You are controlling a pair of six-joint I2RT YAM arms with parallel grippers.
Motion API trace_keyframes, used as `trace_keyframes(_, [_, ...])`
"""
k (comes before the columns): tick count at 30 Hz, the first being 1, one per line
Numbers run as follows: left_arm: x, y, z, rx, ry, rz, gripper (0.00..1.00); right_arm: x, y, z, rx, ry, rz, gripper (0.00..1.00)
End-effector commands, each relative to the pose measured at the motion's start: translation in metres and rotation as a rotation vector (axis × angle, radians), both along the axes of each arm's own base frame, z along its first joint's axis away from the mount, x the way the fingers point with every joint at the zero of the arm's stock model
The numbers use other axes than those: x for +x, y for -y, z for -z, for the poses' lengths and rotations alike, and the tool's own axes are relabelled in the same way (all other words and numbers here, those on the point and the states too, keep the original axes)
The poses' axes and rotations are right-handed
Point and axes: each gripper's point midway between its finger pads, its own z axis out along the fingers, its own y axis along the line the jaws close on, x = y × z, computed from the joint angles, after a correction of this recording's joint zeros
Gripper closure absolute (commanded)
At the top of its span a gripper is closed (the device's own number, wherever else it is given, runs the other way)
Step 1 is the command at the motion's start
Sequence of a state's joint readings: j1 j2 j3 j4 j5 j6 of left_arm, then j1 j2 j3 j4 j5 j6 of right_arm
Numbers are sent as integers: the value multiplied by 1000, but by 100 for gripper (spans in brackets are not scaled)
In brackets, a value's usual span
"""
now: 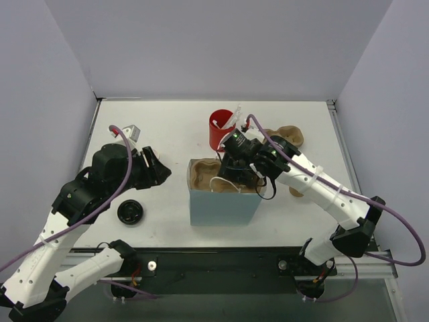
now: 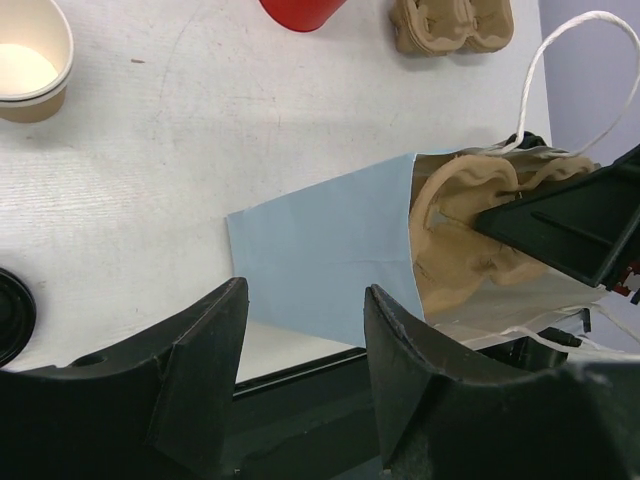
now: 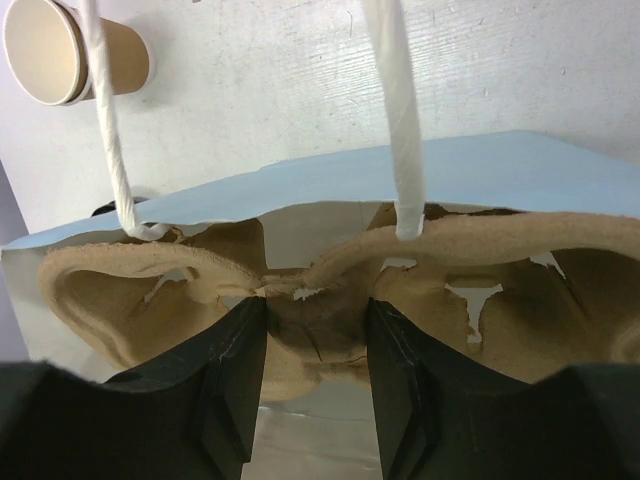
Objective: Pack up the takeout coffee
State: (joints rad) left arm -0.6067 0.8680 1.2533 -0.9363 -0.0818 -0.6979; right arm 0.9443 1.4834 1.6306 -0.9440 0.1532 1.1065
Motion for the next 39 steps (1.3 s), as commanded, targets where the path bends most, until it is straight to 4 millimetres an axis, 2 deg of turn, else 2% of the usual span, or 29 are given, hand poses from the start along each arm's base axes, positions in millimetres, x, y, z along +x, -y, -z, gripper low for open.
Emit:
trace_keyframes(1, [3,-7,1,23,11,-29,40,-8,5,18,-83,-60,-21,63])
trace_keyframes(14, [6,-11,11,53,-10,-44,40,-20,1,32,-88,-123,-47,61])
trace_keyframes(17, [6,-10,13,57,-16,-44,40,-26,-3,32,-74,-159,-65,60])
trace_keyframes(23, [5,-11,16,59,-24,-46,40,-44,3,39,-105,-218,-94,61])
trace_keyframes(31, [6,11,9,-14,17,54,40,-54,0,35,-102,-257,-152,63])
trace_keyframes(35, [5,11,12,-8,6,56,40,-60,2,46,-121,-295,-155,61])
trace_keyframes(39, [4,10,18,1,-9,54,40,-62,-1,47,-123,-297,-160,57])
